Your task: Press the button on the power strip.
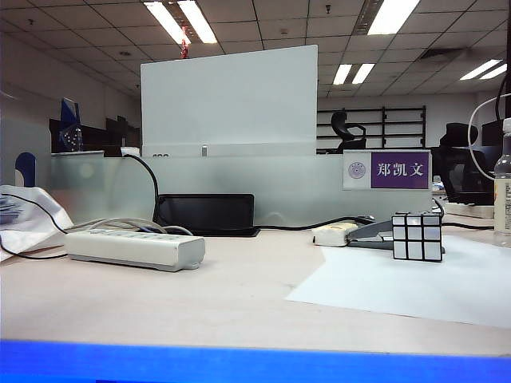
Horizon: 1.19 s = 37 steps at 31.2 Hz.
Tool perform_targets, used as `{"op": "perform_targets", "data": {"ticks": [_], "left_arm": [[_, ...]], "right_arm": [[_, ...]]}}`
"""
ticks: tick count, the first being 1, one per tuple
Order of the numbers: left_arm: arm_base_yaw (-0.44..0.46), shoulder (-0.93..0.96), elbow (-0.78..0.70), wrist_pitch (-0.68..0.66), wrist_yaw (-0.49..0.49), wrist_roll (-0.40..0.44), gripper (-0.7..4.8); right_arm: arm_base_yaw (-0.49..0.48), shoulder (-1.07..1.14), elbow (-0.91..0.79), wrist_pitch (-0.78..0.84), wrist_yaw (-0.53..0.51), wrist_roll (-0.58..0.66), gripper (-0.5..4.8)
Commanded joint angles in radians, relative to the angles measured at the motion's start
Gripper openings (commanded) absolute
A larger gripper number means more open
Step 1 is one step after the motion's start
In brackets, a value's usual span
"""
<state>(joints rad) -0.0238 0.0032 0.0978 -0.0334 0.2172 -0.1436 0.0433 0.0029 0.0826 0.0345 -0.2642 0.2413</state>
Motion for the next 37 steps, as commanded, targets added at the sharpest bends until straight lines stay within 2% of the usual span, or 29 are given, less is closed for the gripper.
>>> {"op": "perform_targets", "data": {"ticks": [1, 6, 10, 13, 17, 20, 29, 34, 37], "left_arm": [[0.0, -0.001, 0.048, 0.027, 0.011, 0.005, -0.05], [0.0, 0.035, 0.126, 0.028, 0.011, 0.015, -0.05], [0.0, 0.139, 0.205, 0.028, 0.012, 0.02, -0.05], [0.0, 0.249, 0.264, 0.028, 0.018, 0.02, -0.05], [0.0, 0.418, 0.35, 0.027, 0.077, 0.026, -0.05], [0.0, 0.545, 0.412, 0.007, 0.132, 0.065, -0.05], [0.0, 0.951, 0.532, -0.004, 0.154, 0.191, -0.05], [0.0, 1.148, 0.573, 0.084, 0.154, 0.282, -0.05], [0.0, 1.265, 0.617, 0.143, 0.154, 0.297, -0.05]], "right_arm": [[0.001, 0.013, 0.054, 0.004, 0.0, 0.003, 0.0], [0.001, 0.106, 0.16, 0.041, -0.001, 0.003, 0.0], [0.001, 0.24, 0.274, 0.048, -0.011, 0.003, 0.0], [0.001, 0.378, 0.37, 0.045, -0.071, 0.001, 0.0], [0.002, 0.58, 0.496, 0.045, -0.215, 0.001, 0.0], [0.014, 0.714, 0.579, 0.047, -0.298, 0.002, 0.0], [0.164, 0.9, 0.67, 0.053, -0.315, -0.003, 0.0], [0.255, 0.973, 0.671, 0.052, -0.319, -0.006, 0.0], [0.312, 1.024, 0.671, 0.043, -0.321, -0.006, 0.0]]}}
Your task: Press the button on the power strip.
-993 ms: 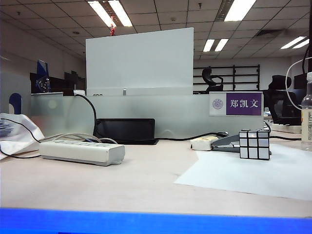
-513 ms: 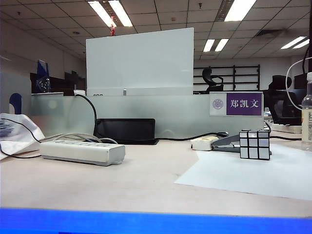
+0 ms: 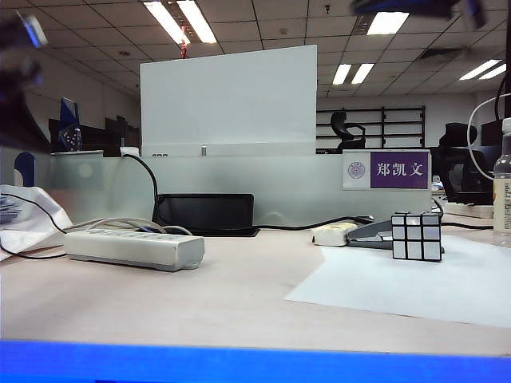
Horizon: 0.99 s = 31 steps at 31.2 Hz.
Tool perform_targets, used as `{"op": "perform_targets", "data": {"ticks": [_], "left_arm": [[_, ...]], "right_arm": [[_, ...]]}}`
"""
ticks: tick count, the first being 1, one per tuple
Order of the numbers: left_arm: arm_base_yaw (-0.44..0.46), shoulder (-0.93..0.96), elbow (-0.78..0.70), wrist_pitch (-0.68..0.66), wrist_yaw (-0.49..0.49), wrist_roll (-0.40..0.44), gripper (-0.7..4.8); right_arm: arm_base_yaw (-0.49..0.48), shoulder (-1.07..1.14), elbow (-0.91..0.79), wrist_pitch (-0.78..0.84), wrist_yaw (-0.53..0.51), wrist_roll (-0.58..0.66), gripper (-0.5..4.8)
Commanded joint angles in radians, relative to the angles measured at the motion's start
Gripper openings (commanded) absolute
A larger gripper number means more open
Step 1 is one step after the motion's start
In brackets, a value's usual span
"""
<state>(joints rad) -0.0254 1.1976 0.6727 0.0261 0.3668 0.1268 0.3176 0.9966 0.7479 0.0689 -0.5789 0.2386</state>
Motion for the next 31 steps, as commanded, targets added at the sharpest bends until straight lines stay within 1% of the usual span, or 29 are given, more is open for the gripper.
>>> {"op": "perform_targets", "data": {"ticks": [1, 4, 6, 11, 14, 16, 19, 21, 27, 31], "left_arm": [[0.003, 0.104, 0.056, 0.104, 0.004, 0.027, -0.05], [0.003, 0.201, 0.104, 0.166, 0.002, 0.03, -0.05], [0.0, 0.248, 0.136, 0.182, 0.003, 0.045, -0.05], [0.003, 0.368, 0.237, 0.19, 0.004, 0.055, -0.05], [0.002, 0.43, 0.294, 0.181, 0.004, 0.084, -0.05], [0.002, 0.472, 0.345, 0.137, 0.005, 0.093, -0.05], [0.0, 0.528, 0.433, -0.013, 0.024, 0.113, -0.05], [0.0, 0.55, 0.468, -0.08, 0.038, 0.14, -0.05], [0.0, 0.554, 0.477, -0.126, 0.038, 0.14, -0.05], [-0.007, 0.557, 0.477, -0.151, 0.037, 0.174, -0.05]], "right_arm": [[0.054, 0.047, 0.006, 0.012, -0.007, -0.004, 0.0], [0.094, 0.089, 0.006, 0.018, -0.005, -0.007, 0.0], [0.113, 0.111, 0.006, 0.023, -0.003, -0.008, 0.0], [0.127, 0.14, 0.006, 0.037, -0.003, -0.007, 0.0], [0.127, 0.139, 0.006, 0.046, -0.003, -0.007, 0.0], [0.127, 0.14, 0.006, 0.046, -0.001, -0.009, 0.0], [0.127, 0.147, 0.006, 0.047, 0.001, -0.031, 0.0], [0.127, 0.155, 0.006, 0.055, 0.0, -0.033, 0.0], [0.127, 0.19, 0.006, 0.063, 0.0, -0.033, 0.0], [0.127, 0.203, 0.006, 0.063, -0.001, -0.033, 0.0]]}}
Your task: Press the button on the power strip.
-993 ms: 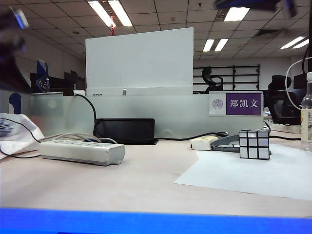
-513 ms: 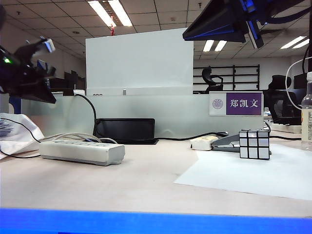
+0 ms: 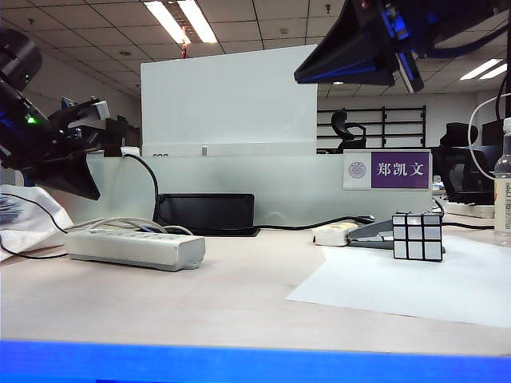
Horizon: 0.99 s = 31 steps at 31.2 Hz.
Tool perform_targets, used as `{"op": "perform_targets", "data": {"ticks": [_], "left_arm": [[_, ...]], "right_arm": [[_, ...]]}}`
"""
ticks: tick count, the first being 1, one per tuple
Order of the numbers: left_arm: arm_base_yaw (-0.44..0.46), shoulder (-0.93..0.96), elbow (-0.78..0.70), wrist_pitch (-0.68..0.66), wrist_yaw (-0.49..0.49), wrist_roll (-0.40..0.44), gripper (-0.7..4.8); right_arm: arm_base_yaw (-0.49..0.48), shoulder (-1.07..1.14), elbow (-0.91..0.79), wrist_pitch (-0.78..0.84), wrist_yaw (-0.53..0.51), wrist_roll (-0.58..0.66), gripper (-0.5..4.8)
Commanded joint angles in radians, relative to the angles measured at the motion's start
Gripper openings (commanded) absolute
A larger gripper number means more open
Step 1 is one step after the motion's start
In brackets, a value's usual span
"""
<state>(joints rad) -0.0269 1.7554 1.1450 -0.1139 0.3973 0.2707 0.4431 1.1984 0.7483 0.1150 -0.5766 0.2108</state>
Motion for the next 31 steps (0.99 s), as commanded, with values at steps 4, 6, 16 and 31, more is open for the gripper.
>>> {"op": "perform_targets", "data": {"ticks": [4, 6, 16, 31], "left_arm": [[-0.013, 0.01, 0.005, 0.01, -0.026, 0.038, -0.05], [-0.017, 0.024, 0.005, 0.014, -0.036, 0.04, -0.05], [-0.018, 0.078, 0.005, 0.019, -0.045, 0.052, -0.05], [-0.018, 0.078, 0.005, -0.006, -0.044, 0.059, -0.05]], "right_arm": [[0.002, 0.002, 0.005, 0.018, -0.003, -0.006, 0.0], [0.002, 0.002, 0.005, 0.018, -0.003, -0.009, 0.0], [0.002, 0.002, 0.005, -0.002, -0.006, -0.019, 0.0], [0.002, 0.002, 0.005, 0.007, -0.002, -0.029, 0.0]]}}
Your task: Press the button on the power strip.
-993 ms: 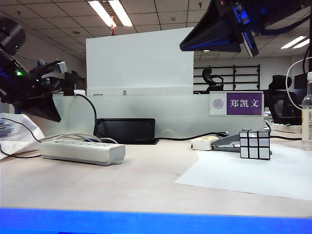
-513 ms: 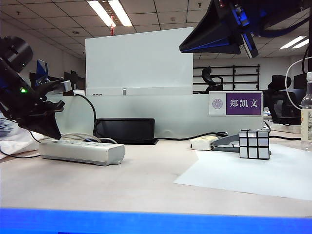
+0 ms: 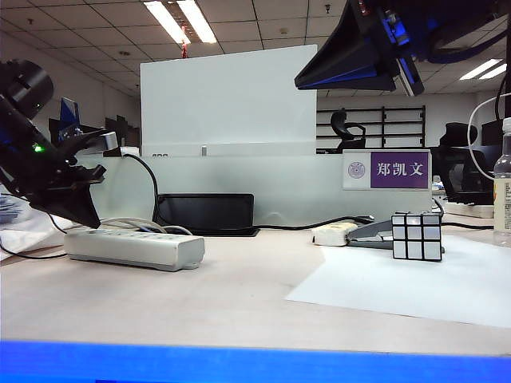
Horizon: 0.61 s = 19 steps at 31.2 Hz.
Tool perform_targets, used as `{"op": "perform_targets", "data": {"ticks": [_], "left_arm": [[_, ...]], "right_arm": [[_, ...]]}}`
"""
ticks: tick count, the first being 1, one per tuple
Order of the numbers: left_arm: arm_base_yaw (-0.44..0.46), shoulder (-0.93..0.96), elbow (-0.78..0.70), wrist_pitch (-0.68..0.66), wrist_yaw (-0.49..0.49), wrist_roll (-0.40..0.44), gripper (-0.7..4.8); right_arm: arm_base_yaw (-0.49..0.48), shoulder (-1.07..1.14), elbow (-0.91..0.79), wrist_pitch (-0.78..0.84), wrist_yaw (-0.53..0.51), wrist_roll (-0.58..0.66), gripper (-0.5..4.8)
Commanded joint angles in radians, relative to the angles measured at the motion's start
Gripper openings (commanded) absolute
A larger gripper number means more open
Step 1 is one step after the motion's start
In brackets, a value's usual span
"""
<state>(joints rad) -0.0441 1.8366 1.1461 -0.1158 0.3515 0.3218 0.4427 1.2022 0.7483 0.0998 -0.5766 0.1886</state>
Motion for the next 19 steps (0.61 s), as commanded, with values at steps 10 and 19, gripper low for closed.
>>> {"op": "perform_targets", "data": {"ticks": [10, 19], "left_arm": [[-0.019, 0.03, 0.003, -0.044, 0.004, 0.02, -0.05], [-0.027, 0.086, 0.003, -0.085, -0.029, 0.032, -0.05]], "right_arm": [[0.002, -0.002, 0.005, 0.024, -0.003, -0.006, 0.0], [0.002, -0.002, 0.005, 0.024, -0.003, -0.006, 0.0]]}}
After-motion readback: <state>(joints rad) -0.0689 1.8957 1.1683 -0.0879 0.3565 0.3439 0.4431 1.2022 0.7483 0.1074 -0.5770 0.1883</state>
